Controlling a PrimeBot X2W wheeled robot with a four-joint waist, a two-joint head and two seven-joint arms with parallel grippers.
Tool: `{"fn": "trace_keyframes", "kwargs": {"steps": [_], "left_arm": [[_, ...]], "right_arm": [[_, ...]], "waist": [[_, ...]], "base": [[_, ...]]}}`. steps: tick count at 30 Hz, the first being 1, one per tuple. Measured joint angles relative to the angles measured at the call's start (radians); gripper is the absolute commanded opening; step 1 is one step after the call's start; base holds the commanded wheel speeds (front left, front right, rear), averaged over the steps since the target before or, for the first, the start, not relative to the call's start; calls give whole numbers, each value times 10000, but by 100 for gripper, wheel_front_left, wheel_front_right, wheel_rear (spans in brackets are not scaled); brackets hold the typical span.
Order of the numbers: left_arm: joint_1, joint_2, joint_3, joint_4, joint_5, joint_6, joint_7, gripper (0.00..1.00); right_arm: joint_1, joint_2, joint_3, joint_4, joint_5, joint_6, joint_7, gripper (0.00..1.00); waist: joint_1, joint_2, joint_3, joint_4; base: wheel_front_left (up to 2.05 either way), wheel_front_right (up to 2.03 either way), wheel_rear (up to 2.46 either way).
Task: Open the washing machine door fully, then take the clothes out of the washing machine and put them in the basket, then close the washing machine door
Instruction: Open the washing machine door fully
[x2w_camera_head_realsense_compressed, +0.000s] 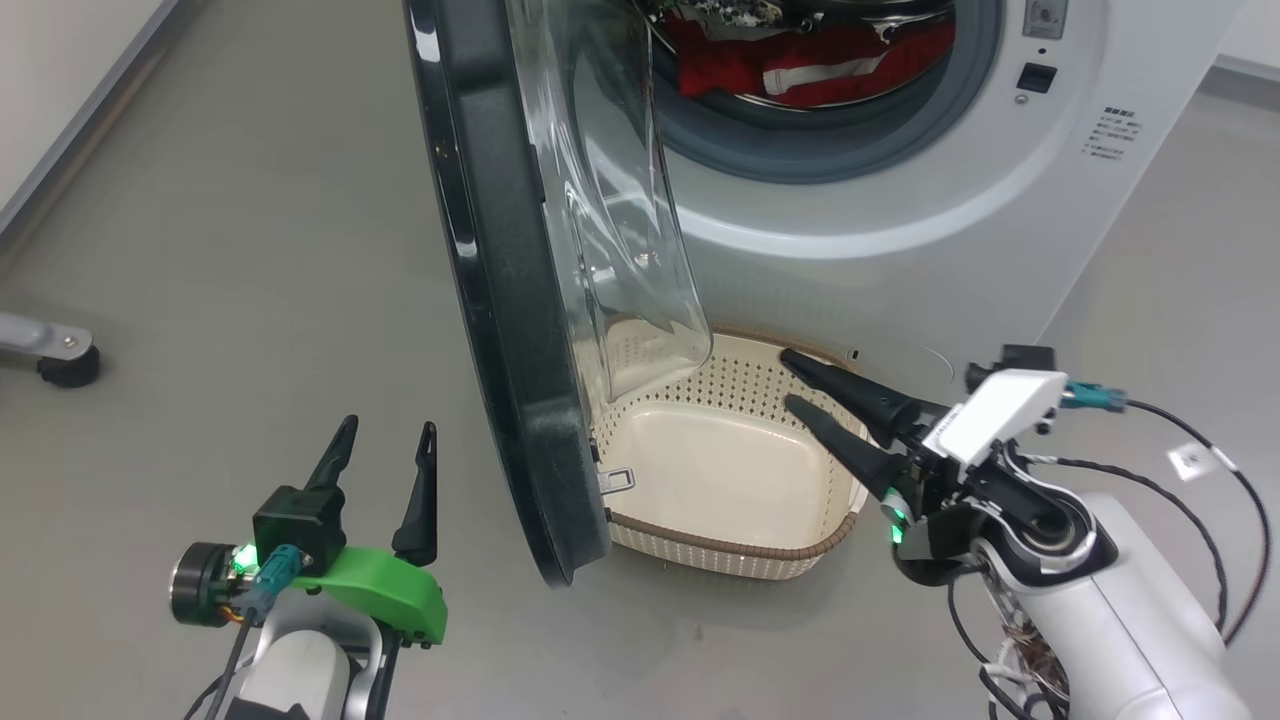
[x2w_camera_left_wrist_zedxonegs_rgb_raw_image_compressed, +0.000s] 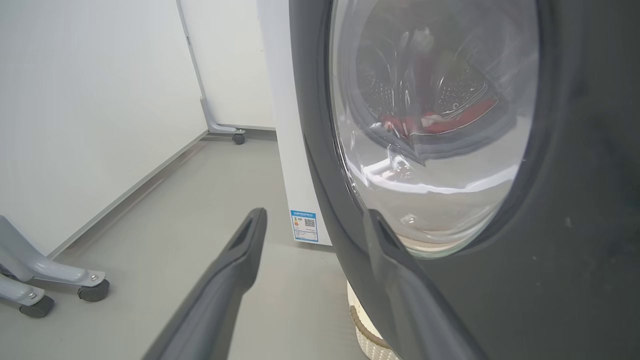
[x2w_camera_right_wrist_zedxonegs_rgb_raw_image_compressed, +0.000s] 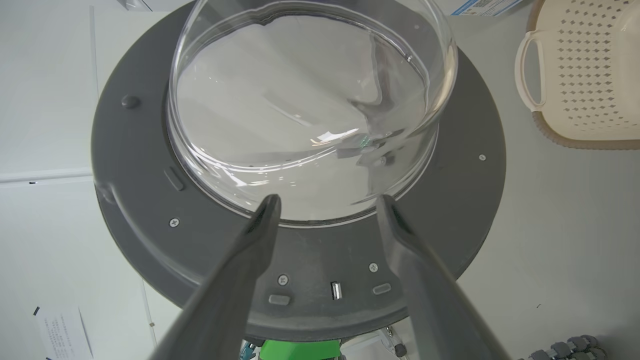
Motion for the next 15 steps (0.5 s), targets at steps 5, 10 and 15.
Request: {"fn": "trace_keyframes", "kwargs": {"steps": [5,10,15], "left_arm": [[28,69,121,23,0,71,0,100],[219,81,150,54,0,73,0,100],[224,96,153,67,2,73,0,100]], "right_arm": [[663,-583,-207,-545,-1923,0,-1597,100],[1013,-1162,-113,-938,-4102,0,-3404,100],[1032,-1503,199,-1394,-6038,0,-5137,100]], "waist": [[0,0,-136,-179],[0,0,-255,-323],[0,0,-313,-421]], "base": [[0,0,0],[0,0,0],[0,0,0]]}}
